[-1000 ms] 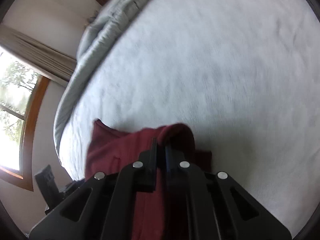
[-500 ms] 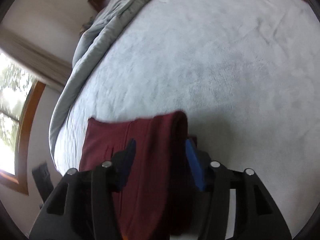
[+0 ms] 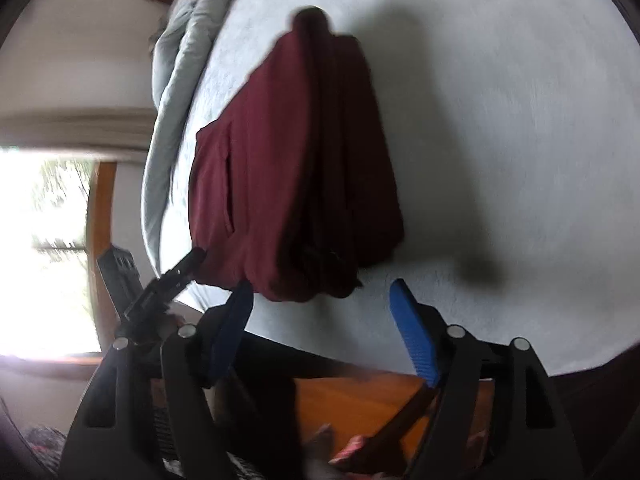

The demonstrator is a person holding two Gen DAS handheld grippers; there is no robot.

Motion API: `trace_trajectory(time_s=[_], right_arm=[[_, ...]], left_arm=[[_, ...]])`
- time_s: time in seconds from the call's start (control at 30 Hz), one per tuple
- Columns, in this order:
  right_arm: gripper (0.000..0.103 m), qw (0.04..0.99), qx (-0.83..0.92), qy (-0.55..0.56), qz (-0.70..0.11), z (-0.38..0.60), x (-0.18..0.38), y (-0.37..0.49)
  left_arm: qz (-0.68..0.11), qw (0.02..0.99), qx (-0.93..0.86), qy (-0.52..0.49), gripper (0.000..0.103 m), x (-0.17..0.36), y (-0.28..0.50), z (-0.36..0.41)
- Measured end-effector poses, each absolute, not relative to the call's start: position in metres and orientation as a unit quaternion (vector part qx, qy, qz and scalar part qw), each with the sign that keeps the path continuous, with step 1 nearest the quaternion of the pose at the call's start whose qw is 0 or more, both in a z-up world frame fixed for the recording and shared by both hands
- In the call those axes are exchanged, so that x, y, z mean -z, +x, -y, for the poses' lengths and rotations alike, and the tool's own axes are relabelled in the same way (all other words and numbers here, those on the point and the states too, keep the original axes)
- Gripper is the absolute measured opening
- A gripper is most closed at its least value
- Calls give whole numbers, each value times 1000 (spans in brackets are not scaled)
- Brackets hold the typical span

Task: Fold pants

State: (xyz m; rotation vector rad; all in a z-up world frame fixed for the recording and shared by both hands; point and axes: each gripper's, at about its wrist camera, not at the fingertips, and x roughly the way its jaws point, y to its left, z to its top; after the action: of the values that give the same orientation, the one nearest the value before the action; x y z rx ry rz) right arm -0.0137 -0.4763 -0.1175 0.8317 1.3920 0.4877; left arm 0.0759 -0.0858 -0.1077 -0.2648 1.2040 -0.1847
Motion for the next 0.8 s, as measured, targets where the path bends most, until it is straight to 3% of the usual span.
trace_trajectory(time_s=[0.07, 0.1, 0.13, 0.3, 0.47, 0.53, 0.6, 0.8], right_arm=[[71, 647, -234, 406, -602, 476, 123, -11], [63, 636, -243, 426, -596, 475, 125, -9], [62, 637, -250, 431, -588, 473, 122, -7], [62, 682, -292, 379, -554, 460, 84, 8], [63, 686, -263, 355, -579, 448, 96, 29], [53, 684, -258, 353, -583, 446, 102, 36], [26, 693, -242, 325, -596, 445, 105, 39], [18, 726, -263, 302, -559, 456, 66, 39]], left_arm=[[-563, 813, 85, -122, 97, 107, 75, 86], [-563, 813, 85, -121, 97, 106, 74, 86], [-562, 814, 85, -121, 97, 106, 74, 86], [-562, 813, 79, -127, 97, 106, 75, 83], [-564, 811, 85, -130, 97, 107, 78, 87], [-564, 812, 88, -122, 97, 106, 78, 91], [-565, 811, 90, -119, 97, 107, 81, 90], [-557, 816, 89, -125, 97, 98, 82, 95]])
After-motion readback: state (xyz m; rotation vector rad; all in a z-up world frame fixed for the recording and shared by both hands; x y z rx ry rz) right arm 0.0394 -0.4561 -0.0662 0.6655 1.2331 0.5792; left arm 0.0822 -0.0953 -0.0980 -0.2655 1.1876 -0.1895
